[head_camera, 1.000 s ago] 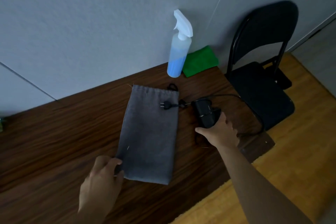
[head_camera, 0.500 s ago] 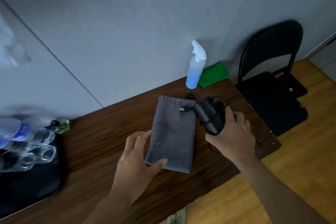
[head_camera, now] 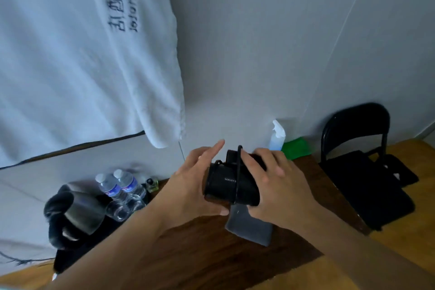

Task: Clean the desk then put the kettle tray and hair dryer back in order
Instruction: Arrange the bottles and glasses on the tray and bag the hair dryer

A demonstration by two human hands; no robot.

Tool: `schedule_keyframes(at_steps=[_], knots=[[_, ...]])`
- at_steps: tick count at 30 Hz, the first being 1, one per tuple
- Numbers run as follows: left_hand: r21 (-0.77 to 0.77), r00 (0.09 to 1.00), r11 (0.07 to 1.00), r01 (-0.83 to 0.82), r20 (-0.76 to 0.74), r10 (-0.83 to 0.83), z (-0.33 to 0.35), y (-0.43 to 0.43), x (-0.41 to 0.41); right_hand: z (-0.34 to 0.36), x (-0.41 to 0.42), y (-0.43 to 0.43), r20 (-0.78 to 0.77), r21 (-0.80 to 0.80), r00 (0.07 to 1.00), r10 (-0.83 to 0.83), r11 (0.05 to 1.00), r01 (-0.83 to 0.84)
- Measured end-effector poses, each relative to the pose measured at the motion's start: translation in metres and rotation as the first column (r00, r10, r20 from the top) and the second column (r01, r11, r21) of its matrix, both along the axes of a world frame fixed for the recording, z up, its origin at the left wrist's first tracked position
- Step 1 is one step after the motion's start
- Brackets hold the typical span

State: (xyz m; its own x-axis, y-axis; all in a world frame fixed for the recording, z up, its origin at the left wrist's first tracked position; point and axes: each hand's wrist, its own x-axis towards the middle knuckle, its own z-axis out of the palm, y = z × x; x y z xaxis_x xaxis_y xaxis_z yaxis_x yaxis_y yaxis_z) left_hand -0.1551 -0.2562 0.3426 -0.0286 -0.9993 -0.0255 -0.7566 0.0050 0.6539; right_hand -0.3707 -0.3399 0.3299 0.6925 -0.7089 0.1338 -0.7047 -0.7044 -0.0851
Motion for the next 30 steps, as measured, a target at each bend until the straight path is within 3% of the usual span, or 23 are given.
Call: schedule_keyframes(at_steps=[3,10,14,18,20,22,27,30], knots=[[0.016,0.999,1.0,-0.012,-0.03,0.012,0.03,0.017,0.014,0.032,0.019,0.015,0.008,-0.046,0.995,0.097,0.994,-0.097],[-0.023,0.944,0.987,-0.158,-0.298,0.144,0.067,0.052,0.038,0.081,0.053,0.032,-0.004,-0.183,0.964,0.265,0.948,-0.261],[-0.051,0.878,0.967,-0.25,-0.433,0.204,0.073,0.07,0.059,0.114,0.055,0.024,0.095,0.074,0.93,0.355,0.929,-0.362],[-0.085,0.828,0.956,-0.281,-0.525,0.197,0.077,0.089,0.072,0.14,0.056,0.019,0.547,0.359,0.817,0.184,0.83,-0.427],[-0.113,0.827,0.954,-0.278,-0.533,0.178,0.08,0.096,0.075,0.145,0.058,0.012,0.666,0.454,0.743,0.067,0.754,-0.474],[-0.133,0.821,0.952,-0.276,-0.548,0.162,0.083,0.1,0.078,0.148,0.061,0.006,0.702,0.502,0.712,0.016,0.698,-0.511],[-0.153,0.809,0.953,-0.263,-0.573,0.131,0.092,0.101,0.09,0.146,0.07,-0.004,0.671,0.626,0.741,0.001,0.534,-0.568],[-0.157,0.812,0.958,-0.24,-0.574,0.109,0.094,0.101,0.098,0.149,0.071,-0.01,0.683,0.612,0.73,-0.035,0.573,-0.545]])
